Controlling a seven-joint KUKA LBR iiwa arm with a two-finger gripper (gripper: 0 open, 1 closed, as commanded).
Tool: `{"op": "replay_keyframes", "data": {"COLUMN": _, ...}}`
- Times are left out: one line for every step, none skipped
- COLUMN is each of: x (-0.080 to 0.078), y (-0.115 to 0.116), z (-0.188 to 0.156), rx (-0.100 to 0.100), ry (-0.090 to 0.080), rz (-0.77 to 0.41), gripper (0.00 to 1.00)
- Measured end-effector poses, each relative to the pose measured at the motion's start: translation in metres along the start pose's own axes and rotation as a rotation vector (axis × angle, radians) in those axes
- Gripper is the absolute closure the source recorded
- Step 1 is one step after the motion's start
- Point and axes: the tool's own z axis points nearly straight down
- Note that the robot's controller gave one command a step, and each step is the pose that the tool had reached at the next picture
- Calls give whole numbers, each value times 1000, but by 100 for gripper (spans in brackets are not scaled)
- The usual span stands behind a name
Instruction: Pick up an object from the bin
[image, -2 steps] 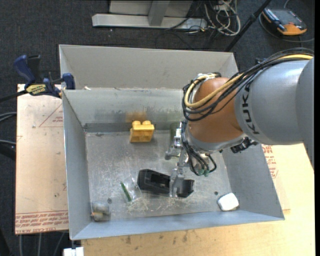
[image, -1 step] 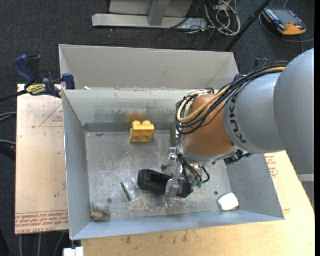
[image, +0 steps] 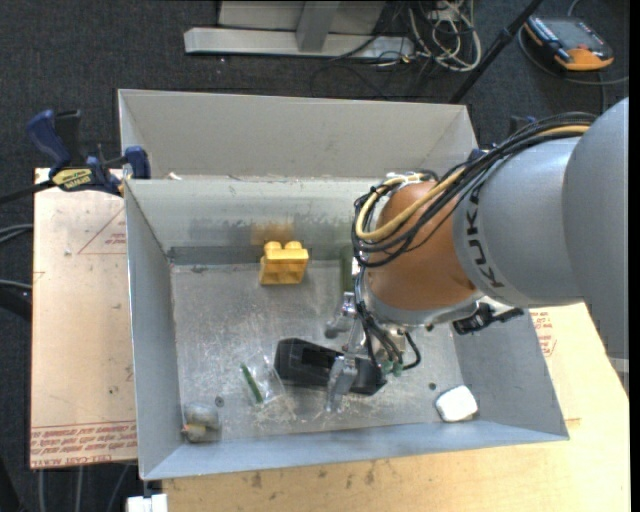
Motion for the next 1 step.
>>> {"op": "replay_keyframes", "data": {"x": 0, "y": 5, "z": 30, "rx": -1, "ry": -3, "rz": -17, "gripper": 0}}
